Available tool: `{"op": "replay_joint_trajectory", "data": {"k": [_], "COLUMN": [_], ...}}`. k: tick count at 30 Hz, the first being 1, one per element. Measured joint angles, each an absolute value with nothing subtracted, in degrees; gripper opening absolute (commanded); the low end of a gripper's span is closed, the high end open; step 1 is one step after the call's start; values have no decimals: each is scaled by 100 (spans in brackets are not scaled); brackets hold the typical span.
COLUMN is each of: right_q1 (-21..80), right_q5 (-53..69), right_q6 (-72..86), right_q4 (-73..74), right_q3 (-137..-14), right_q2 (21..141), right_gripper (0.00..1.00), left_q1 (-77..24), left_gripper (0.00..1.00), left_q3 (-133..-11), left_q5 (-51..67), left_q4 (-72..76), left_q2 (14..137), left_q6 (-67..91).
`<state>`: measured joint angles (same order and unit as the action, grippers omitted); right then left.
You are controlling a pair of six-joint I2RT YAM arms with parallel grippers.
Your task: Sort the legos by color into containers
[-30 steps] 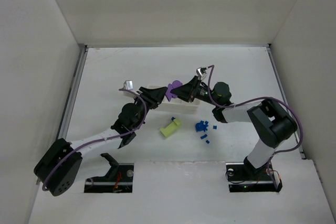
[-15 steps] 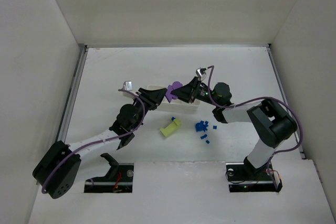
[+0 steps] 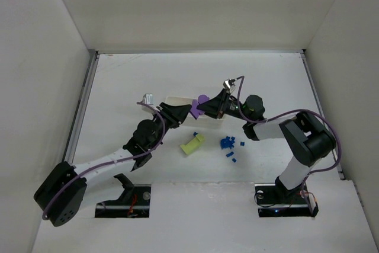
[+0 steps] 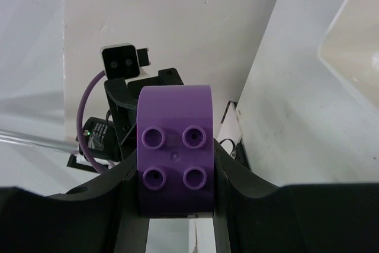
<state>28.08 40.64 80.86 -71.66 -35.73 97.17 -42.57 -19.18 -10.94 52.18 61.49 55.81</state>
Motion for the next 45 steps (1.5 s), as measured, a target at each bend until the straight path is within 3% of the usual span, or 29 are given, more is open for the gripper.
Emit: {"op": "replay_joint_trajectory", "data": {"k": [16,21,23,29,33,45], "right_q1": [2484,2408,2414,2423,2449,2749], "right_q5": [3833,3621,3616,3573,3551,3494], "right_q6": [8130,8128,8125,8123,8121,8123], "right_q4": [-7288,-7286,-7288,-7286,-7288,-7286], "right_q3": [-3553,-3553,-3553,-3553,-3553,-3642], "right_q2": [9717,9723,9723,9723,9738,9950], "right_gripper": [21,21,21,21,21,22], "left_q1": [-3903,-3896,-3955,-4121,-4191,-4466], "left_gripper": [3,5,13,50,61,66], "left_q3": [-1656,-1632,-1632,-1632,-1638,-1955], "left_q5": [-1194,-1269,-1267,-1243,-1243,-1188], "left_q4": [3979,3885,3940,4274,4589,5419], "left_q2": [4923,5026,5175,5393,5428,6495], "left_q6": [5162,5153,5151,5155,5157,5225]}}
